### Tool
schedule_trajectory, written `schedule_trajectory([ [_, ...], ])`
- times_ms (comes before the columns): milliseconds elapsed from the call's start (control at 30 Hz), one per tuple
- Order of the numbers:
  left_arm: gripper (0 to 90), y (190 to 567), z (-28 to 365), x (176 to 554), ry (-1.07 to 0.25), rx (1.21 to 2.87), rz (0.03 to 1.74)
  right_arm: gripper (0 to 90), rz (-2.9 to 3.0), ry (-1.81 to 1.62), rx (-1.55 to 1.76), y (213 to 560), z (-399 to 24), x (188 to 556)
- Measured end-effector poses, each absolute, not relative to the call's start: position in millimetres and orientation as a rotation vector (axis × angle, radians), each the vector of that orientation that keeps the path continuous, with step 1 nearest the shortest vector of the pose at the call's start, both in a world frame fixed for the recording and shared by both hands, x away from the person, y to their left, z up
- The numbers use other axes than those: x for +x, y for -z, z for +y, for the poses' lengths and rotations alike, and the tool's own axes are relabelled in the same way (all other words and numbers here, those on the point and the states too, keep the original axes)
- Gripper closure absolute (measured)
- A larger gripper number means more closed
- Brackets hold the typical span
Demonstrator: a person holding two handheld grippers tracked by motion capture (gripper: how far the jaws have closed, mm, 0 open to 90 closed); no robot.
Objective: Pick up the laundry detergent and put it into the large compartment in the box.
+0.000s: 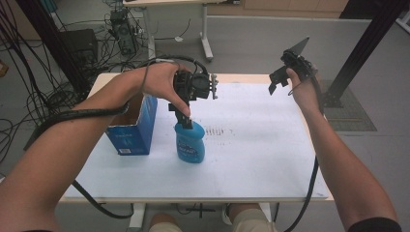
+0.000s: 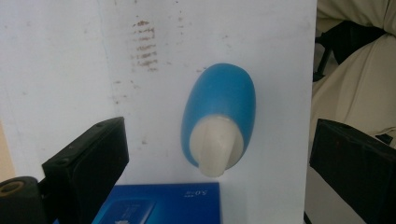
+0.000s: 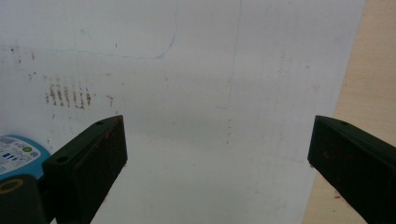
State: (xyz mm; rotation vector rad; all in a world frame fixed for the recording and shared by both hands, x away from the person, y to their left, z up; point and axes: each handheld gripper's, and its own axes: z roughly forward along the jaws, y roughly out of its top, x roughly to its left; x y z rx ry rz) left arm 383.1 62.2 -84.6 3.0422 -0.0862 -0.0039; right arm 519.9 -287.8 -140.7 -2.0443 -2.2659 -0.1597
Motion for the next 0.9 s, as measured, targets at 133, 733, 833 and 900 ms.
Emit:
schedule_trajectory([
  [133, 4.9, 96, 59, 384, 0.019, 3.052, -0.093, 4.6, -2.266, 0.160, -2.044, 141, -287, 520],
  [733, 5.0, 140, 61, 385, 0.050, 3.057, -0.104, 4.6, -2.268, 0.160, -2.042, 143, -287, 520],
  [833, 5.0, 144, 60, 384, 0.049, 3.060, -0.108, 4.6, -2.268, 0.158, -2.042, 143, -286, 520],
  [900, 5.0, 149, 57, 384, 0.048, 3.079, -0.114, 4.6, -2.267, 0.157, -2.042, 143, -287, 520],
])
